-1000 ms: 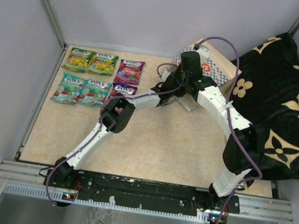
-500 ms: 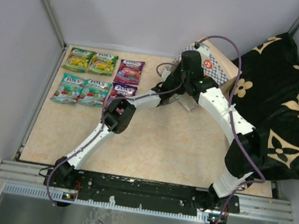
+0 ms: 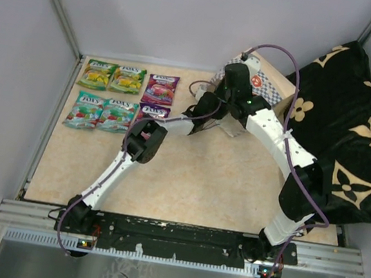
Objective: Take the snacks out of the paper bag
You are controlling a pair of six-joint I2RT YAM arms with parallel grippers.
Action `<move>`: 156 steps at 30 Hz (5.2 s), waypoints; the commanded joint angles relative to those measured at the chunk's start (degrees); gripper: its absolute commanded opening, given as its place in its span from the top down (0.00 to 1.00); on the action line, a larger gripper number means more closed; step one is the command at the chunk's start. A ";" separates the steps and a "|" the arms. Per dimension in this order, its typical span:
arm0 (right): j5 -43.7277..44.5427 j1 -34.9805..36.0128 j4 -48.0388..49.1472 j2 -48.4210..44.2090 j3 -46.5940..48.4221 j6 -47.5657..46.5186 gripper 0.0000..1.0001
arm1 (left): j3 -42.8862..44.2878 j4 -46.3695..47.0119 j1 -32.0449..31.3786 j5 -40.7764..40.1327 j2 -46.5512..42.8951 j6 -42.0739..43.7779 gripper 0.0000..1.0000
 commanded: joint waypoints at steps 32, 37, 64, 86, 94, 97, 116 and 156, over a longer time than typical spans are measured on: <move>-2.11 -11.34 9.74 -3.13 -0.50 -2.05 1.00 | -72.77 -17.19 16.95 20.83 -89.11 46.86 1.00; -3.64 -11.36 9.83 -2.23 -0.01 -1.76 1.00 | -73.65 -32.91 17.22 11.60 -98.66 48.76 1.00; -8.65 -11.36 9.55 -0.24 -1.24 -1.67 1.00 | -59.39 -92.62 7.14 -39.54 -78.02 38.23 1.00; -9.60 -11.43 10.51 1.13 -1.77 -2.11 1.00 | -62.62 -80.01 2.39 -30.71 -61.39 44.53 1.00; -10.21 -11.36 10.37 1.96 -1.34 -2.07 1.00 | -64.19 -76.46 2.33 -28.44 -58.67 46.93 1.00; -10.27 -11.36 10.15 1.94 -1.11 -2.27 1.00 | -65.23 -74.26 2.86 -28.00 -58.00 47.98 1.00; -10.61 -11.35 9.57 1.21 0.05 -3.09 1.00 | -63.24 -71.43 8.22 -28.81 -51.50 63.25 1.00; -14.51 -13.56 12.42 0.56 -2.41 -2.11 1.00 | -69.11 -61.79 9.93 -46.17 -50.56 79.18 1.00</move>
